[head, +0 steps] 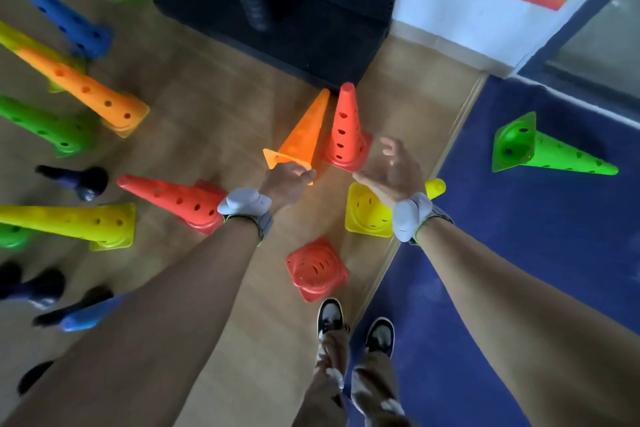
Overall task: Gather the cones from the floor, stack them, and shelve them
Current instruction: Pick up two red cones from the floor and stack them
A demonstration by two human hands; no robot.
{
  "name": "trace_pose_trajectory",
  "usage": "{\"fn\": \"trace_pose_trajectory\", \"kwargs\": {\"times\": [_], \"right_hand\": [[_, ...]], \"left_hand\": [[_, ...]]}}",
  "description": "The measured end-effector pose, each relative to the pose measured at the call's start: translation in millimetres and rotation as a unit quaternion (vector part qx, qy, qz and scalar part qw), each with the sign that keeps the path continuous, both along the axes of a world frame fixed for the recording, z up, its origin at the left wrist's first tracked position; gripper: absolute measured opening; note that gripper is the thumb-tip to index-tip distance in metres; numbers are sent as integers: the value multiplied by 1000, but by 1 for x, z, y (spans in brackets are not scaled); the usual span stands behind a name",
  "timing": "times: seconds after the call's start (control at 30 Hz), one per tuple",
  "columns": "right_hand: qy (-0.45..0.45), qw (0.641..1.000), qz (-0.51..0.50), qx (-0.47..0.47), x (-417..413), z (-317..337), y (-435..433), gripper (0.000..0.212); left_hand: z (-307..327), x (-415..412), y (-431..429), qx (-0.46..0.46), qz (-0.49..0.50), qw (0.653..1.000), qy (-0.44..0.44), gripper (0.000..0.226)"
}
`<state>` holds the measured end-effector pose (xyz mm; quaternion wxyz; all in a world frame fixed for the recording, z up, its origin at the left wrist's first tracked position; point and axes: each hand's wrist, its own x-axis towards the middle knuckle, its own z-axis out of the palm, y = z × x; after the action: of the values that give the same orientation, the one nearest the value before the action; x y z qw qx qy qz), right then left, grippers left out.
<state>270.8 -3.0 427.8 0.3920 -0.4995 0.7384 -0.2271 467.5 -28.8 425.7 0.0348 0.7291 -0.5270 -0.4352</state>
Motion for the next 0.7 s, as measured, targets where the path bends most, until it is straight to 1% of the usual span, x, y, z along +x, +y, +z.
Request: {"fn": "trace_pose_trajectory", "kwargs": {"times": [0.1,0.2,0.27,0.37,0.4,0.47,0.53,0.63,0.7], "right_hand": [[-1,985,130,111,34,-21,31,52],[12,961,229,155,66,-51,61,44],[25,943,284,172,86,-75,77,47],[48,917,346,191,119,-118,95,61],[56,912,356,194,124,-123,98,67],[78,900,377,204,142,-153,106,78],[112,887,396,210,155,-180,110,84],[147,866,417,232,171,-214,111,85],[164,860,421,235,173,-228,112,78]], "left_hand": [[-8,21,45,32,28,999,1,37],[-30,50,86,43,65,997,-17,35],[-49,68,109,56,79,995,-33,36],[-85,89,132,69,107,991,-30,35],[-88,89,134,68,109,991,-29,34],[-108,97,142,71,128,989,-22,32],[-129,105,149,80,135,987,-17,32],[-154,117,159,97,137,986,-14,33],[-162,123,163,107,137,985,-14,34]]}}
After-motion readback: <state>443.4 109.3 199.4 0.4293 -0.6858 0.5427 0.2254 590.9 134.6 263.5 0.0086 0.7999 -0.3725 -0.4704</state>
